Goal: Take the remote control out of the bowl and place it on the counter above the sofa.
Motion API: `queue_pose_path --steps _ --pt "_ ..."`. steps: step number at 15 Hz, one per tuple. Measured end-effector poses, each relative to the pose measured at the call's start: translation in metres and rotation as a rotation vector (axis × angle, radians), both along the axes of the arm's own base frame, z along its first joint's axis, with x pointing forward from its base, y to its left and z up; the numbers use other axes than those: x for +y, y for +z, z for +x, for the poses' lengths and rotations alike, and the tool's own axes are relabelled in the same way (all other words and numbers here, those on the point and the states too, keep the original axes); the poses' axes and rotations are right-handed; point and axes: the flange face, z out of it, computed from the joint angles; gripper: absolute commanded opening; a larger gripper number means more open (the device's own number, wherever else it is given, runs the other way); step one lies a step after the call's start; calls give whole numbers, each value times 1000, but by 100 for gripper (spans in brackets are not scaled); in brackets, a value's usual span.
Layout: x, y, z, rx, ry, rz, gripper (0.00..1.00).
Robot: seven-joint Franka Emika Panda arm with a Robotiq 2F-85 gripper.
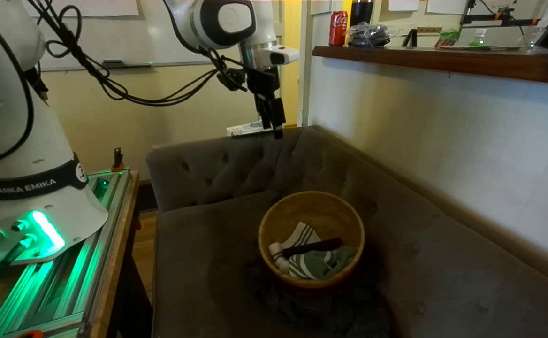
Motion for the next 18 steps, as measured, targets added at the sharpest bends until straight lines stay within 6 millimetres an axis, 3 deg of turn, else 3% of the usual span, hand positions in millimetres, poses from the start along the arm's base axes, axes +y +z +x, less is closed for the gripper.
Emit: queue_pose_path --steps 3,6,8,11,15,18 --pt "-15 -4 24 34 -29 -57 100" --pt "-17 -13 28 99 -80 -68 100" --pt "-40 -28 39 164 -166 -111 100" --pt "-72 -62 60 278 -258 -151 100" --pt "-75 -119 77 443 -147 -77 100" --pt "-90 -156 83 569 -125 -23 100"
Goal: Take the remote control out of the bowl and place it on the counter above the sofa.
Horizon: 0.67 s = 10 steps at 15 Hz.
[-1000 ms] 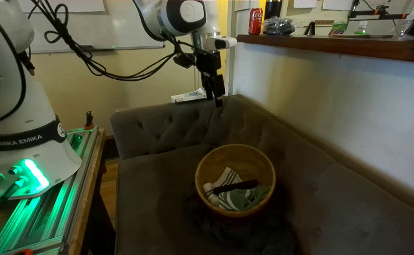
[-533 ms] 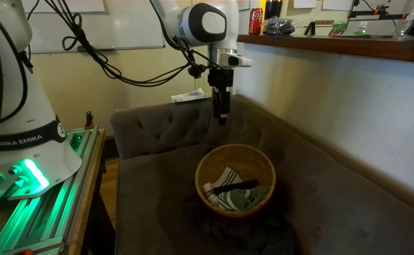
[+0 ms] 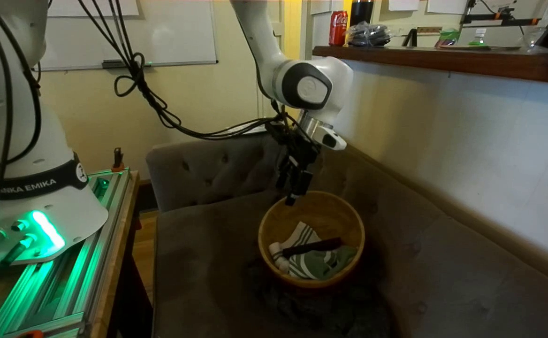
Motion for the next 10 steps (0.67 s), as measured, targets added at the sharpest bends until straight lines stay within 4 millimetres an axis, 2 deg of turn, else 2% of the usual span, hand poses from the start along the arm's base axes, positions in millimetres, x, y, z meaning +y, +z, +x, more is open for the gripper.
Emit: queue_pose_path --steps 2,6,8,10 --pt "-7 -10 2 11 -8 -3 100" --pt "-6 -10 3 45 14 6 100" --pt "-17 -18 9 90 67 47 100" --pt "-36 -30 16 132 121 109 100"
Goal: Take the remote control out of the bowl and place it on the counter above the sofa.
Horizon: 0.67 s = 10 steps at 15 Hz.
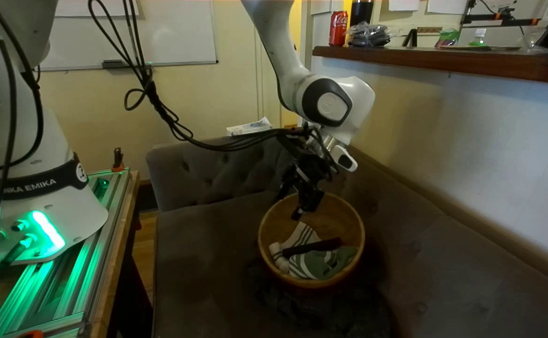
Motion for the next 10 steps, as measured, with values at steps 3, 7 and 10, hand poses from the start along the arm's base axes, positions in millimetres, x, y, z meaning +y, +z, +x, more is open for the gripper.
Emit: queue_pose_path --steps 3,7,10 --pt "-25 -23 7 75 77 100 100" --pt "-32 -58 7 191 169 225 100" --pt "-21 -79 8 255 195 265 100"
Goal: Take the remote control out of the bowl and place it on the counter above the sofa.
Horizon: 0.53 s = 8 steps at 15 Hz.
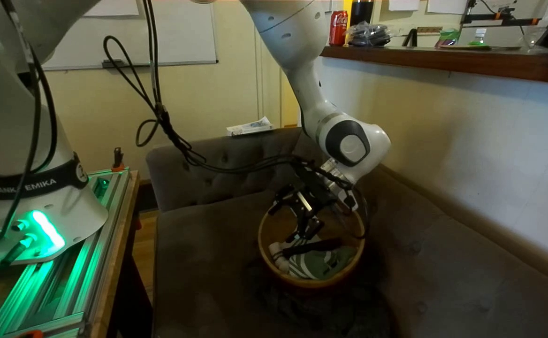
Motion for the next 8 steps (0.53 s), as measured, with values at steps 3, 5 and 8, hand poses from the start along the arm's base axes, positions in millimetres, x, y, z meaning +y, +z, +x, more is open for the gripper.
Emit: queue_pose_path --steps 3,5,8 --pt "8 -10 9 26 13 19 100" --pt "7 -9 18 2 -32 -56 100" --pt "10 -7 21 -5 -26 -60 100"
